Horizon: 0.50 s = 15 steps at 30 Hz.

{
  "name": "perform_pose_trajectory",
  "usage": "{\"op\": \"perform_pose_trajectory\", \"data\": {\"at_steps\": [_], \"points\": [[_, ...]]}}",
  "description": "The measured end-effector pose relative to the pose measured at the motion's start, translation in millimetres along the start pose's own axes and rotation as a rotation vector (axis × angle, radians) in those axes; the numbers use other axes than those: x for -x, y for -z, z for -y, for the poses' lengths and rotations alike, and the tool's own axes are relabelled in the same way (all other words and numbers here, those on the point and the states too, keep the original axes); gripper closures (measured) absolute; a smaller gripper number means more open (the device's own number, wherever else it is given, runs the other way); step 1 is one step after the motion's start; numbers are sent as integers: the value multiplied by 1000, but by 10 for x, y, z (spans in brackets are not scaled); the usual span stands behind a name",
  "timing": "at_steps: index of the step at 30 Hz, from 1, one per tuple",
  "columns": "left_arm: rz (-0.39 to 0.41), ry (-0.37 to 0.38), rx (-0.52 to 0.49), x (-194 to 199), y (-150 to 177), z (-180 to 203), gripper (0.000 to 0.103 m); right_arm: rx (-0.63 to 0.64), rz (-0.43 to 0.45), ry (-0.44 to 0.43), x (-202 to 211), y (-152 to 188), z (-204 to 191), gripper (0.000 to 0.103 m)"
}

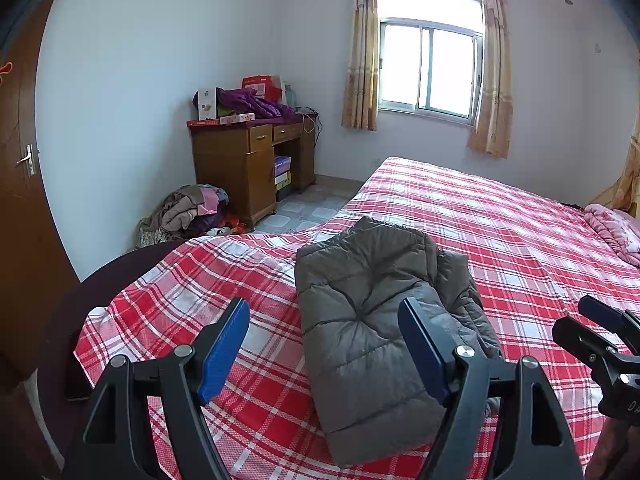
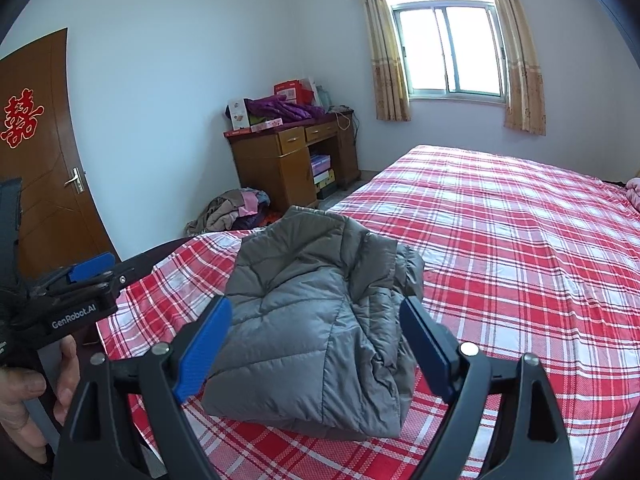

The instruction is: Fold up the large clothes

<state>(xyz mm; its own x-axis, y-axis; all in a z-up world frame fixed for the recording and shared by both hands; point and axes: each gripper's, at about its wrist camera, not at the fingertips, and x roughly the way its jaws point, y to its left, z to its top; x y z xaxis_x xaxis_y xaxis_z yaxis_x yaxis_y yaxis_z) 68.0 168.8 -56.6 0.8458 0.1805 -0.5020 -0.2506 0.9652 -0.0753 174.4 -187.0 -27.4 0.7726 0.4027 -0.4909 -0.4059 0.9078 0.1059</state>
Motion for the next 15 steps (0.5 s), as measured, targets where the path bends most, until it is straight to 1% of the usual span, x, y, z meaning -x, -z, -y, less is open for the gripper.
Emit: {"op": "perform_pose_trajectory", "data": {"at_steps": [15], "points": [[-8, 0, -4, -43, 27, -3, 26, -11, -4, -8, -2, 17, 16, 15]]}}
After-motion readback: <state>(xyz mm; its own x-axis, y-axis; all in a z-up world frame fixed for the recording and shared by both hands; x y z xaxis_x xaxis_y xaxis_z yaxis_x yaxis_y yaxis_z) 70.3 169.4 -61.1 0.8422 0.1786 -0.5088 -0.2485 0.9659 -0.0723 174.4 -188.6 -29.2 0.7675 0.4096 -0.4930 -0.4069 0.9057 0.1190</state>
